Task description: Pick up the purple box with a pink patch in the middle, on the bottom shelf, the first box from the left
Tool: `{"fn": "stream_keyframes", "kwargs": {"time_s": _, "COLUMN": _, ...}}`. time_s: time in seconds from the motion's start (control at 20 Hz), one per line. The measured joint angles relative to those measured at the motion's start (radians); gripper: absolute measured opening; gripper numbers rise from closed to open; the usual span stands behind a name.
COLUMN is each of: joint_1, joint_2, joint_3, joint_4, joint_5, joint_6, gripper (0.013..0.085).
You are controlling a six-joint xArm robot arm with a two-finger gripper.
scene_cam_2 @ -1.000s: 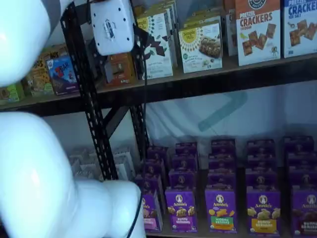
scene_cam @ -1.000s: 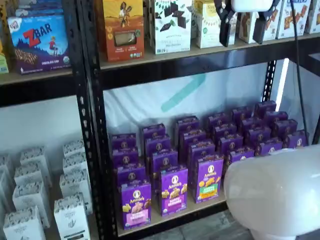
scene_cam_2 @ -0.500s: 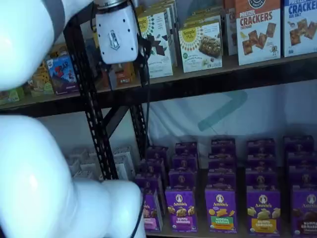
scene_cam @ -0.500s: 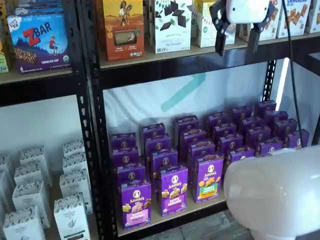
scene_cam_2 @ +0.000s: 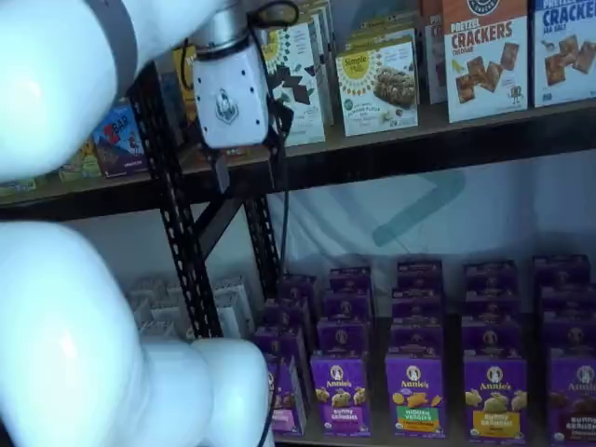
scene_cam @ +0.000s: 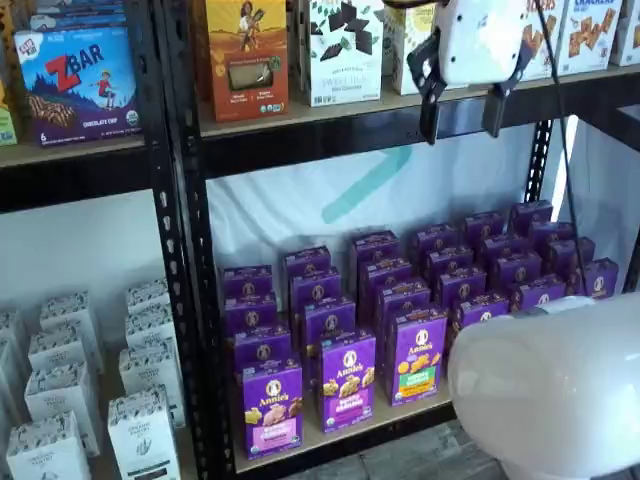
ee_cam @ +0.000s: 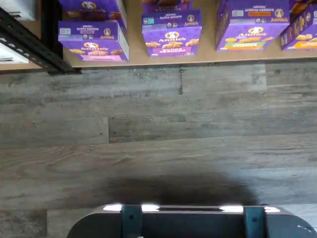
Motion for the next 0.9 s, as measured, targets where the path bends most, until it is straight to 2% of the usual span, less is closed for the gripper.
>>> {"fn": "stream_keyframes", "kwargs": {"time_s": 0.3, "joint_1": 0.015, "joint_2": -0.01, "joint_3": 0.095, "joint_4": 0.002, "joint_5": -0.088, "joint_6": 0.012, "gripper": 0.085}}
{"fn": "stream_keyframes", "kwargs": {"time_s": 0.65, "joint_1": 0.027, "joint_2": -0.01, "joint_3": 0.214, "joint_4": 0.029, "joint_5": -0.2, "joint_6": 0.018, "gripper": 0.085}}
{"fn": "stream_keyframes", "kwargs": {"time_s": 0.9, "joint_1": 0.058, "joint_2": 0.005, "joint_3": 0.296, "joint_4": 0.019, "joint_5": -0.274, "joint_6": 0.045, "gripper": 0.085}}
